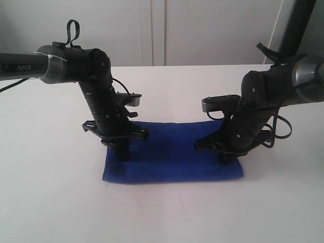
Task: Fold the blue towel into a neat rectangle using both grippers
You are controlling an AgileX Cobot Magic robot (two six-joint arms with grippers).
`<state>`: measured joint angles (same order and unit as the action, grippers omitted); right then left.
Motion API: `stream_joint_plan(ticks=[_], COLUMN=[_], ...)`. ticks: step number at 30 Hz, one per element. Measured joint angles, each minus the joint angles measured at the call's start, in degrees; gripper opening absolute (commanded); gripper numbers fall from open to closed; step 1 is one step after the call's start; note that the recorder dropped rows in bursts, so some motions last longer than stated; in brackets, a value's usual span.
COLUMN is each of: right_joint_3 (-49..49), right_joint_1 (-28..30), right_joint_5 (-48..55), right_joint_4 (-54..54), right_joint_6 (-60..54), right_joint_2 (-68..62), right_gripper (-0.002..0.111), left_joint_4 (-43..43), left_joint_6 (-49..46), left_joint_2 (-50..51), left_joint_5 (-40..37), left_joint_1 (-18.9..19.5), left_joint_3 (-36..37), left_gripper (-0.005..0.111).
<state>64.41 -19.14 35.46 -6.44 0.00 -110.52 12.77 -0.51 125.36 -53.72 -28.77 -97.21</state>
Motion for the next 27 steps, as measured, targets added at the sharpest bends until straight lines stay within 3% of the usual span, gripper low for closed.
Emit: stream_joint_plan(ticks=[12, 27], right_joint_3=[-0.3, -3.2], right_joint_1=[0.0, 1.0], right_joint_5=[-2.2, 7.3], right_joint_4=[0.4, -0.5], right_joint_6=[1.4, 1.5], right_joint_2=[8.4, 20.5], right_gripper=[0.000, 0.000], left_joint_4=[-2.0, -10.5], left_joint_6=[0.5, 11.6], left_joint_2=[-5.7, -18.1], left_joint_5=[0.5, -4.1], left_joint_1=[0.0, 0.6], left_joint_3=[0.0, 0.0], left_gripper=[0.000, 0.000])
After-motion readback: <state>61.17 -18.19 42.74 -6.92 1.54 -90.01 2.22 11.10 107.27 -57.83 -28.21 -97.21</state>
